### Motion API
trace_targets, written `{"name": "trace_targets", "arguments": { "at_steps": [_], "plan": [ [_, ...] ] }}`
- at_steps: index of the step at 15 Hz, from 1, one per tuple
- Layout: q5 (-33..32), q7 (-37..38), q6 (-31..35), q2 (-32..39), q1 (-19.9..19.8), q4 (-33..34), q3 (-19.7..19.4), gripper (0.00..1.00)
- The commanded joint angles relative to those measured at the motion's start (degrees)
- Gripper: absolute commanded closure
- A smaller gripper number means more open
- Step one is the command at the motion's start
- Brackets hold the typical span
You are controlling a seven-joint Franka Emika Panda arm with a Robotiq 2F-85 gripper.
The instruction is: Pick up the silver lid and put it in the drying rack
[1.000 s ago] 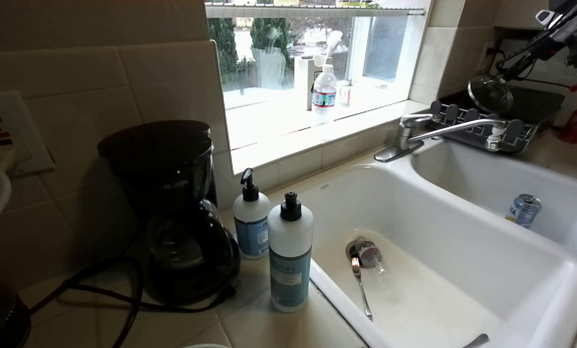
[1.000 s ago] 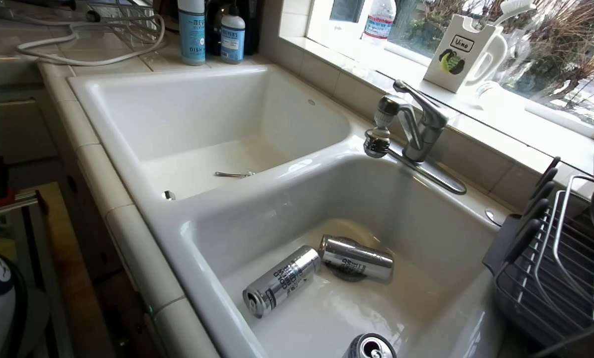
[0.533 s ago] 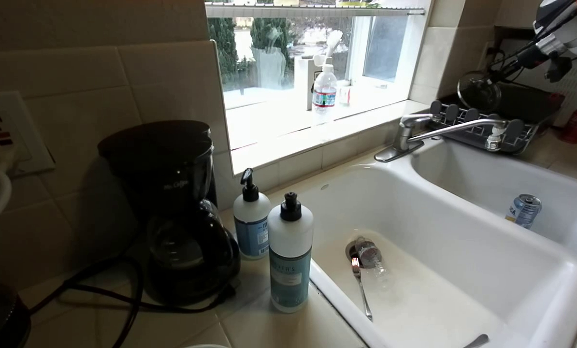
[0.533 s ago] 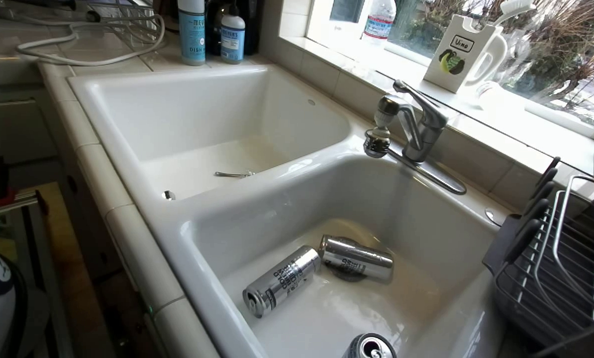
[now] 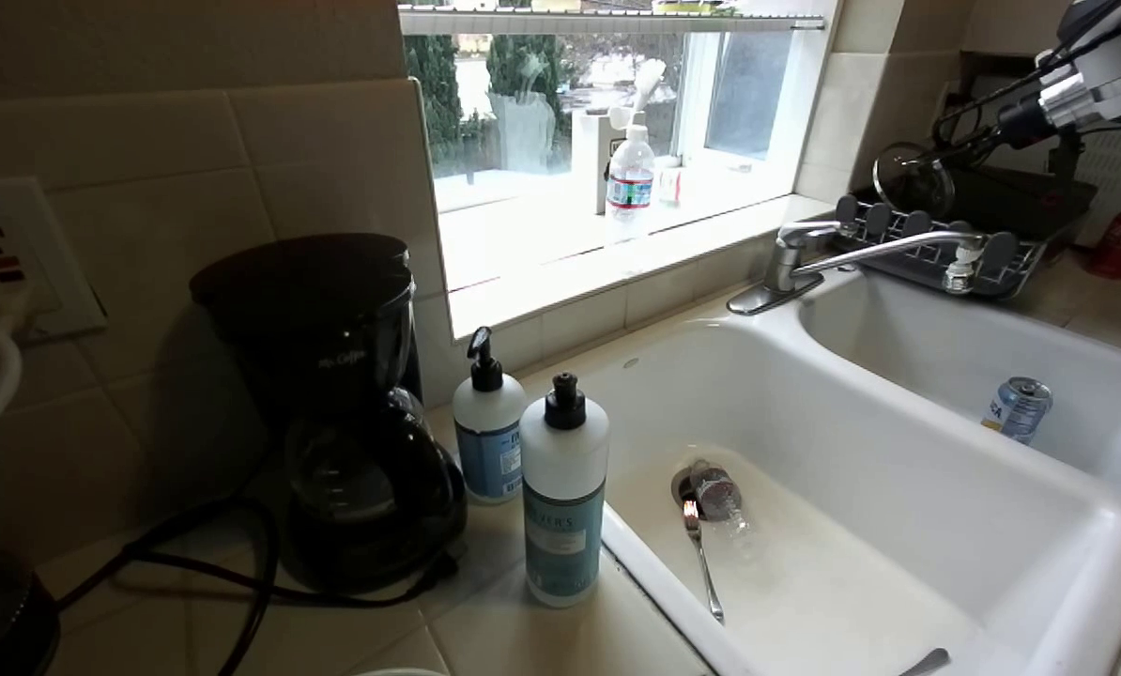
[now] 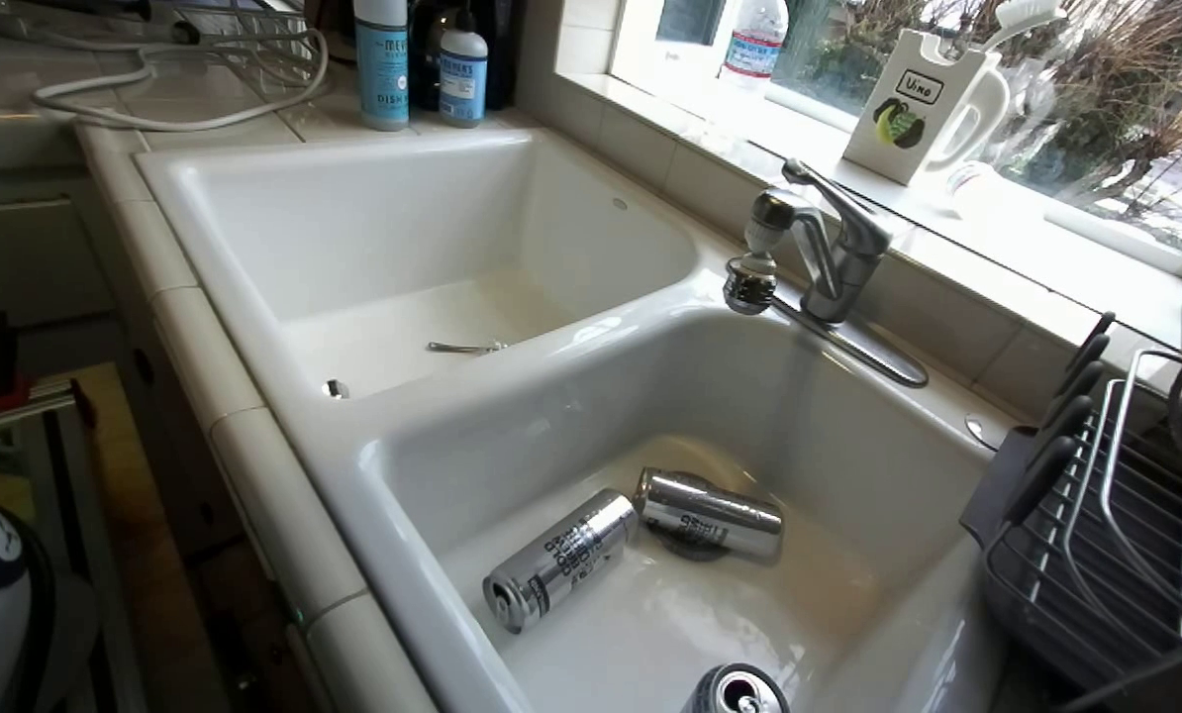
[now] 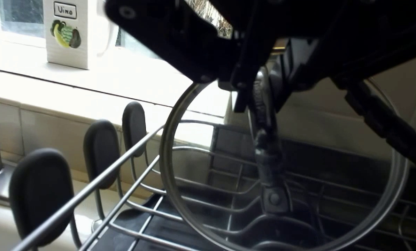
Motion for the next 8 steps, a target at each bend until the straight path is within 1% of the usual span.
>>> {"name": "trace_targets", "arguments": {
  "at_steps": [1, 4, 8],
  "plan": [
    [1.96, -3.83, -3.94, 0.33, -0.4, -0.8, -1.36, 0.95],
    [1.69, -4.86, -4.96, 1.57, -0.32, -0.75, -2.19, 0.95],
    [1.9, -6.84, -5.7, 1.56, 0.05, 0.64, -1.98, 0.95]
  ]
}}
